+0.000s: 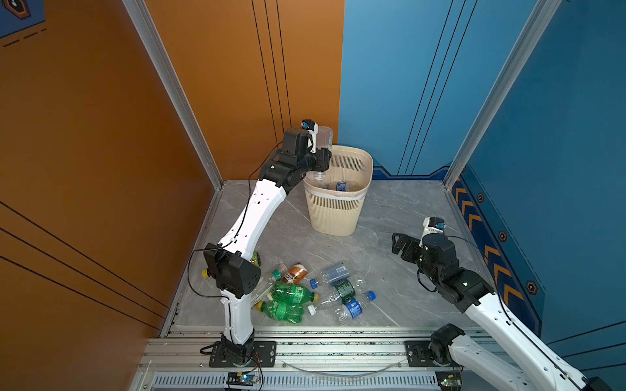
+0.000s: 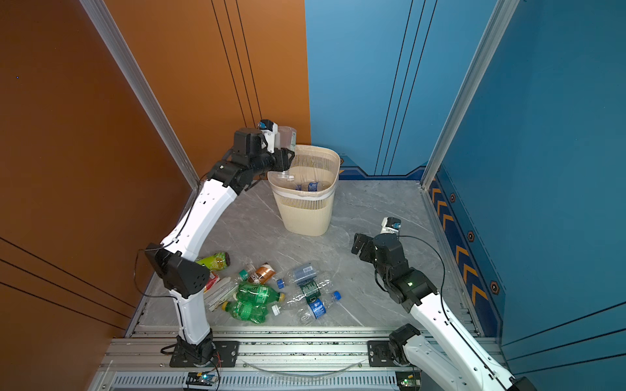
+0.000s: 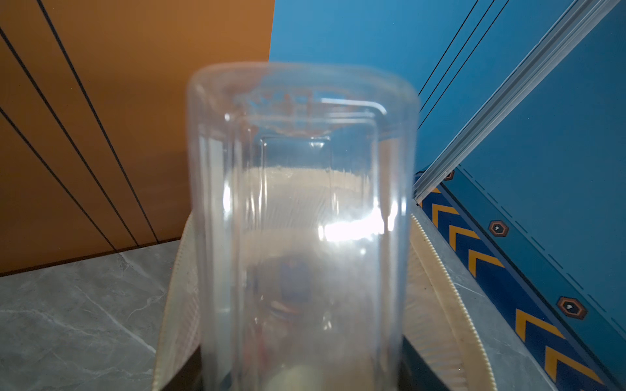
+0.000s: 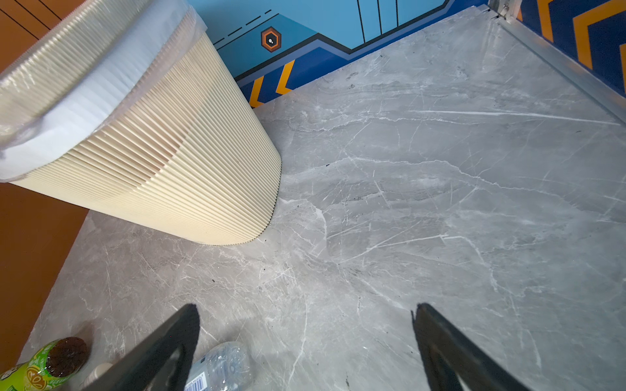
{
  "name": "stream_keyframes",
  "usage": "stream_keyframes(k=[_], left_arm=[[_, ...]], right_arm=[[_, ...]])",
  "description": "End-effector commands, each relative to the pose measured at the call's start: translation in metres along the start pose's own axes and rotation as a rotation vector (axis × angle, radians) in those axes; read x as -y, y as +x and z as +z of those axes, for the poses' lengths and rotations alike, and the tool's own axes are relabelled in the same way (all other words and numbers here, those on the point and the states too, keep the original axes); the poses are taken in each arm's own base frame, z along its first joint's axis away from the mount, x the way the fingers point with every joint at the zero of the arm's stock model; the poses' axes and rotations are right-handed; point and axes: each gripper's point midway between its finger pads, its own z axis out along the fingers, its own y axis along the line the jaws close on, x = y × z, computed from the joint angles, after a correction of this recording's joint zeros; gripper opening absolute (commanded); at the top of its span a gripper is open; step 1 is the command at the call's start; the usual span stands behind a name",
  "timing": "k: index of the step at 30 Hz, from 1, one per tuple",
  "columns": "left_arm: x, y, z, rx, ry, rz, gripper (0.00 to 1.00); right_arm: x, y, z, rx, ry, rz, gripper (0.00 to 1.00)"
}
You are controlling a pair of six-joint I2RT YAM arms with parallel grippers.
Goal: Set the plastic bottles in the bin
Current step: 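Lift the clear bottle with the left gripper and drop it into the wastebasket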
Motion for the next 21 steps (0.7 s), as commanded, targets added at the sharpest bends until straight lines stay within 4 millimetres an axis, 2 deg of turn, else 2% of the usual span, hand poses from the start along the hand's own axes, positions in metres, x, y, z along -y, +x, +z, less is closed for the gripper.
stream_keyframes(k=[1,2,3,8,12,14,15,17,21], left_arm=[[-0.006,-0.004,0.0,-0.008,-0.001,-0.013,0.78],[-0.01,-0.003,0.0,-0.013,-0.012,-0.025,0.92],[-0.013,-0.001,0.0,-0.018,-0.018,-0.035,0.99],[-0.01,-0.009,-0.022,0.001,-0.005,-0.057,0.98],[-0.003,-0.025,-0.069,0.062,0.003,-0.062,0.98],[-0.001,-0.021,-0.095,0.103,0.002,-0.067,0.98],[-0.001,-0.016,-0.105,0.127,0.003,-0.073,0.98],[-0.006,0.008,-0.129,0.152,-0.006,-0.101,0.98],[-0.03,0.078,-0.162,0.139,-0.051,-0.192,0.98]], right_arm=[[0.0,0.0,-0.001,0.003,-0.01,0.019,1.0],[-0.001,0.0,-0.001,0.001,-0.011,0.019,1.0],[-0.001,0.0,-0.001,-0.001,-0.01,0.02,1.0],[0.001,0.005,0.001,-0.023,-0.003,0.028,1.0],[0.005,0.017,0.002,-0.077,0.023,0.036,1.0],[0.002,0.025,0.002,-0.11,0.021,0.038,1.0],[0.001,0.03,0.003,-0.125,0.021,0.037,1.0],[-0.006,0.041,0.002,-0.159,0.014,0.032,1.0],[-0.015,0.06,-0.003,-0.211,0.031,0.028,1.0]])
